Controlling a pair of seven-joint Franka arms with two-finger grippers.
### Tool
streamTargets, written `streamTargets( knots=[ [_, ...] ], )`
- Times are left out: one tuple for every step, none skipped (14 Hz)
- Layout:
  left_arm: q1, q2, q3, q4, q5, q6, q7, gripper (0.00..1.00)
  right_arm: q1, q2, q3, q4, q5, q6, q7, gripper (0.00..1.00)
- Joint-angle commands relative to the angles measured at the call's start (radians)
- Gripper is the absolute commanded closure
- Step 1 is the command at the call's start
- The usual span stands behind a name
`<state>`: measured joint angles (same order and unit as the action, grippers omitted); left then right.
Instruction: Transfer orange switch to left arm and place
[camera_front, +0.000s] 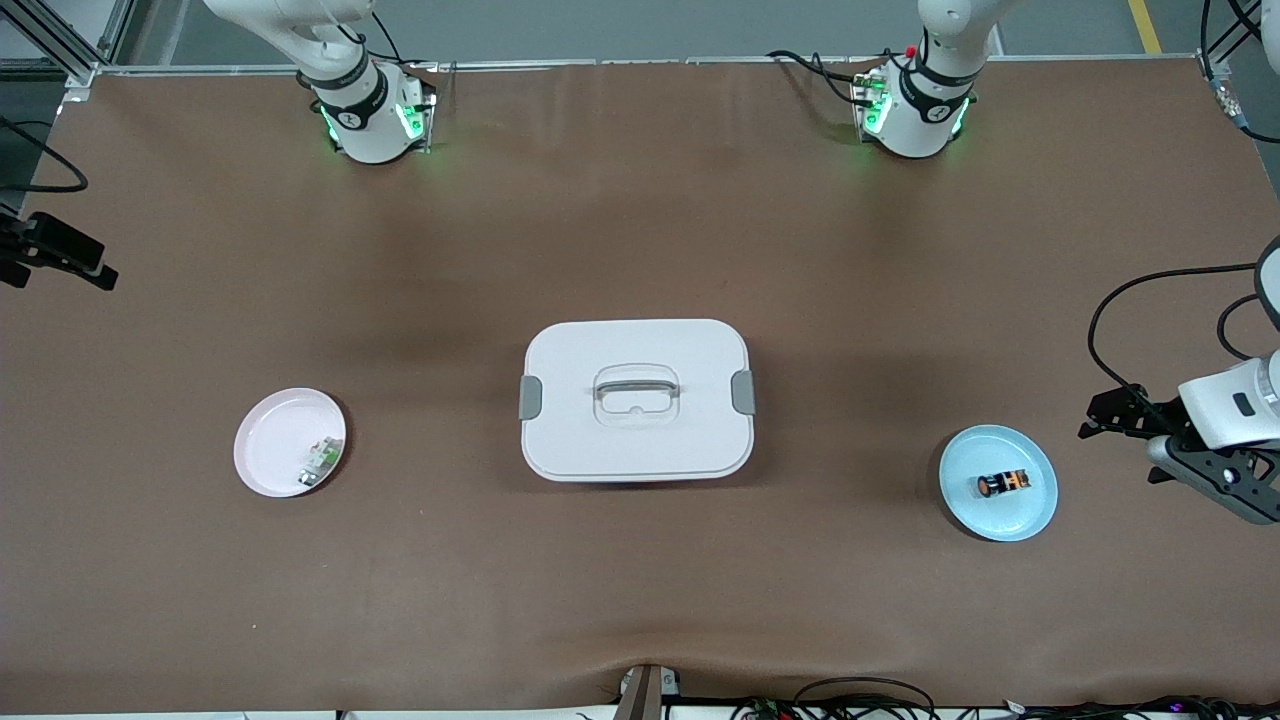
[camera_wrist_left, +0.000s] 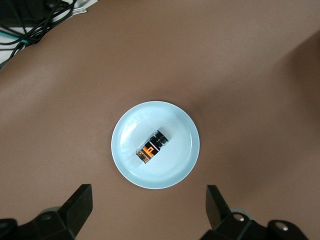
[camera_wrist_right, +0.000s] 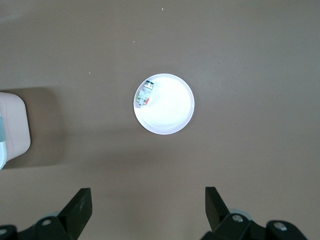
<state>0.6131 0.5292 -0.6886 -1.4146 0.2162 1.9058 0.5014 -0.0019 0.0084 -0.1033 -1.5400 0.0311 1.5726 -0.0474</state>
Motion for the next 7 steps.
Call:
streamTargets(
  knots=[
    [0.004, -0.047, -0.008, -0.013, -0.014, -0.036, -0.122, 0.0, -0.015, 0.007, 0.013, 0.024, -0.013, -0.017, 0.001, 0.0],
    [0.005, -0.06, -0.014, -0.015, -0.011, -0.069, -0.161, 0.0, -0.015, 0.008, 0.013, 0.024, -0.013, -0.019, 0.001, 0.0],
    [0.004, -0.096, -0.022, -0.014, -0.002, -0.117, -0.188, 0.0, -0.015, 0.007, 0.013, 0.026, -0.011, -0.019, 0.001, 0.0],
    [0.002, -0.132, -0.022, -0.015, -0.001, -0.141, -0.243, 0.0, -0.015, 0.008, 0.013, 0.026, -0.011, -0.017, 0.001, 0.0],
    [0.004, -0.152, -0.026, -0.017, -0.001, -0.168, -0.308, 0.0, -0.015, 0.008, 0.013, 0.026, -0.01, -0.017, 0.001, 0.0],
    [0.004, -0.175, -0.044, -0.017, -0.003, -0.219, -0.349, 0.0, -0.016, 0.007, 0.013, 0.026, -0.008, -0.019, 0.001, 0.0],
    [0.004, -0.19, -0.052, -0.017, -0.005, -0.243, -0.383, 0.0, -0.016, 0.007, 0.013, 0.026, -0.007, -0.019, 0.001, 0.0]
  ],
)
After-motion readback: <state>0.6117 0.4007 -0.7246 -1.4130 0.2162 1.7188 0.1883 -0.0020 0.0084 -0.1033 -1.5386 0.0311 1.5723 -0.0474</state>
